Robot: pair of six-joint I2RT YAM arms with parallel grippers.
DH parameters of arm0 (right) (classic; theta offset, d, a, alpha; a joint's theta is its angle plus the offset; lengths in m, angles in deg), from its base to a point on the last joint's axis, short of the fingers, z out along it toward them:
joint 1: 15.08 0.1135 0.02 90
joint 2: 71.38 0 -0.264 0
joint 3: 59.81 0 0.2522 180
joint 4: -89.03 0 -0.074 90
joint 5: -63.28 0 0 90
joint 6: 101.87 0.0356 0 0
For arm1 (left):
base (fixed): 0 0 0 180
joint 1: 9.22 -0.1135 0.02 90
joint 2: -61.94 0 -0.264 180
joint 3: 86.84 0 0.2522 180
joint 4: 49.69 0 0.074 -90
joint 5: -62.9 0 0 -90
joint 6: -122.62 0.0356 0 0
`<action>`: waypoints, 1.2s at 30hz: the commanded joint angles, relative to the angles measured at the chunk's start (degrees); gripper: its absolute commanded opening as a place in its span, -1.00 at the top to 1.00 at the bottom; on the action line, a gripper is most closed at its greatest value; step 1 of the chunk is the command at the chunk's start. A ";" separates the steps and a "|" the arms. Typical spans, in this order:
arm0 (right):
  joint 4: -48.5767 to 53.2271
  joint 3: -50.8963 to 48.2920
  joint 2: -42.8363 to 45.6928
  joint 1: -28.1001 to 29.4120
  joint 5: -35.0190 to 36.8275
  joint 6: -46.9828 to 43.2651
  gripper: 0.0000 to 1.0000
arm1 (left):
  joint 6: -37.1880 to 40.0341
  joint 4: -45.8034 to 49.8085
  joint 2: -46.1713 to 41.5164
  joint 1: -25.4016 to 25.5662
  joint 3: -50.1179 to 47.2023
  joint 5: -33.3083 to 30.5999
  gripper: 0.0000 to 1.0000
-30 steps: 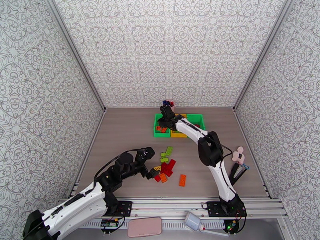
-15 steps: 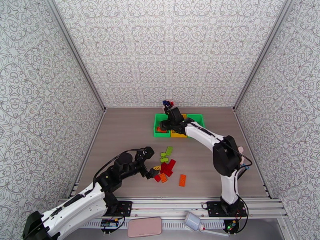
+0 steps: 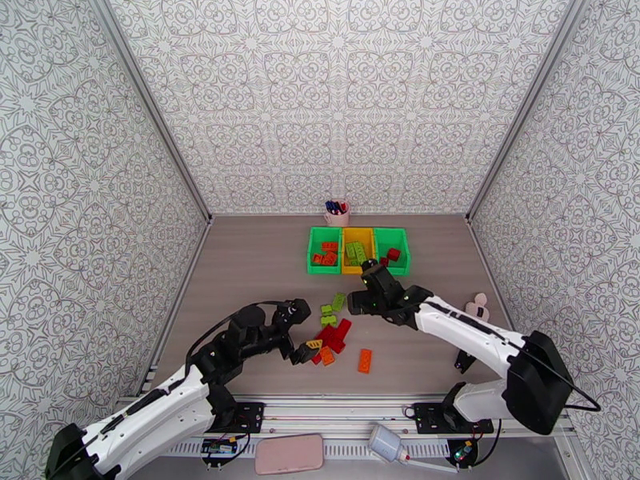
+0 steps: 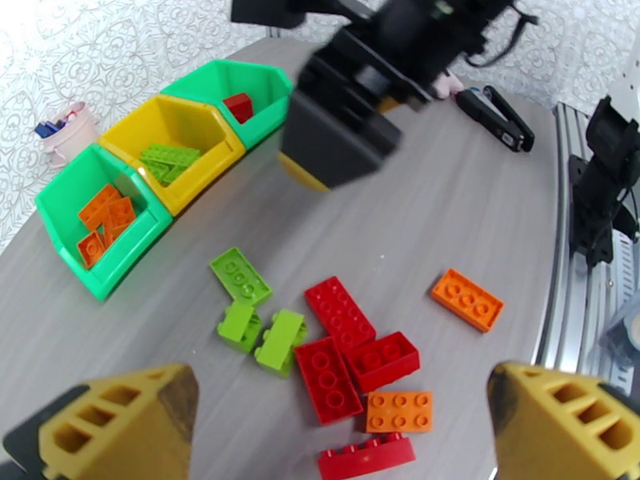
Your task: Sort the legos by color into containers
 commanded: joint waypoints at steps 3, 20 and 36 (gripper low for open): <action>9.29 -4.28 2.40 5.64 1.47 10.52 -0.69 | 2.08 0.25 1.94 -0.39 1.87 3.68 -0.99; 8.76 -5.66 -9.30 12.97 -6.18 14.01 -0.58 | 1.86 -0.40 2.99 -0.32 1.31 3.83 -0.99; 8.98 -7.45 -11.54 12.97 -5.57 15.61 0.19 | 1.84 -0.77 3.08 -0.10 1.04 3.54 -0.99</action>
